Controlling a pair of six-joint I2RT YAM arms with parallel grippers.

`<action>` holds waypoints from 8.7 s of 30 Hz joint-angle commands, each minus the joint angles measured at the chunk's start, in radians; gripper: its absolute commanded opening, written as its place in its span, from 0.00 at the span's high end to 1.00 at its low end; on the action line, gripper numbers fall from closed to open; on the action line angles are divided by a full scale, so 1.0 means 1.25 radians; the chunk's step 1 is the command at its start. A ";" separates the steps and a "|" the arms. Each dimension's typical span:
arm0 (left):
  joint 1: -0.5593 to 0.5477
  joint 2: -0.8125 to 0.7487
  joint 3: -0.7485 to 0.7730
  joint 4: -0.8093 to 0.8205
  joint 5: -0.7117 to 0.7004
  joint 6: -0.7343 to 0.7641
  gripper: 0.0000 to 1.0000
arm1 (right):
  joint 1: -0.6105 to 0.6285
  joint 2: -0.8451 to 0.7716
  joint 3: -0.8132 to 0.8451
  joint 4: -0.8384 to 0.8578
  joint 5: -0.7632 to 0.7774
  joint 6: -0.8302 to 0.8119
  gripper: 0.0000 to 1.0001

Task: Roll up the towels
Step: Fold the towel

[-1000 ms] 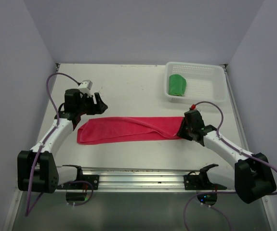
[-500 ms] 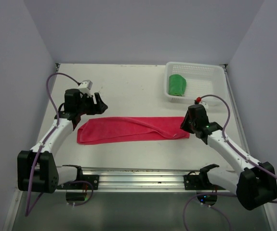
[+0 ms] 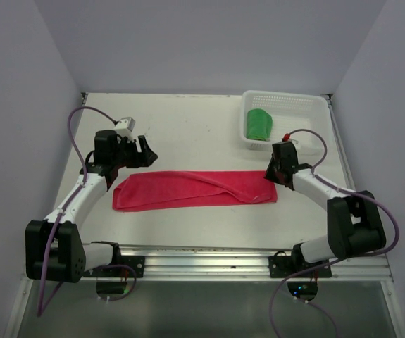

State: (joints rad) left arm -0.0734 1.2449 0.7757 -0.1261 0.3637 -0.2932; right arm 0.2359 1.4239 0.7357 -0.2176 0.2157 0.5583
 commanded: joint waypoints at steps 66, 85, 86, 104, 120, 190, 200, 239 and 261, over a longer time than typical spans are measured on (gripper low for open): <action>-0.004 -0.002 0.009 -0.005 -0.042 0.031 0.23 | 0.035 0.087 0.046 0.040 -0.136 -0.031 0.81; -0.004 0.004 0.009 -0.016 -0.076 -0.005 0.21 | -0.136 0.008 -0.060 -0.086 0.056 0.063 0.76; -0.005 0.004 0.007 -0.017 -0.075 -0.006 0.21 | -0.143 0.006 -0.058 -0.086 0.047 0.063 0.76; -0.001 -0.063 -0.038 -0.016 -0.142 -0.056 0.22 | 0.067 -0.168 0.075 -0.081 -0.100 -0.020 0.62; 0.038 -0.230 -0.020 -0.070 -0.442 -0.091 0.00 | 0.601 0.282 0.452 0.010 -0.069 0.044 0.71; 0.021 -0.161 -0.090 -0.010 -0.103 -0.168 0.02 | 0.544 0.365 0.498 -0.050 -0.009 0.255 1.00; 0.021 -0.179 -0.161 -0.012 -0.025 -0.251 0.08 | 0.513 0.392 0.518 -0.070 -0.003 0.250 1.00; -0.099 -0.019 -0.391 0.465 0.027 -0.541 0.29 | 0.490 0.386 0.446 0.021 -0.083 0.263 1.00; -0.129 0.056 -0.343 0.464 -0.082 -0.469 0.42 | 0.487 0.380 0.435 0.026 -0.094 0.250 1.00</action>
State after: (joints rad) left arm -0.2256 1.3148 0.2916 0.4038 0.3038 -0.9249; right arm 0.8501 1.9396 1.2858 -0.2138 0.1085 0.8715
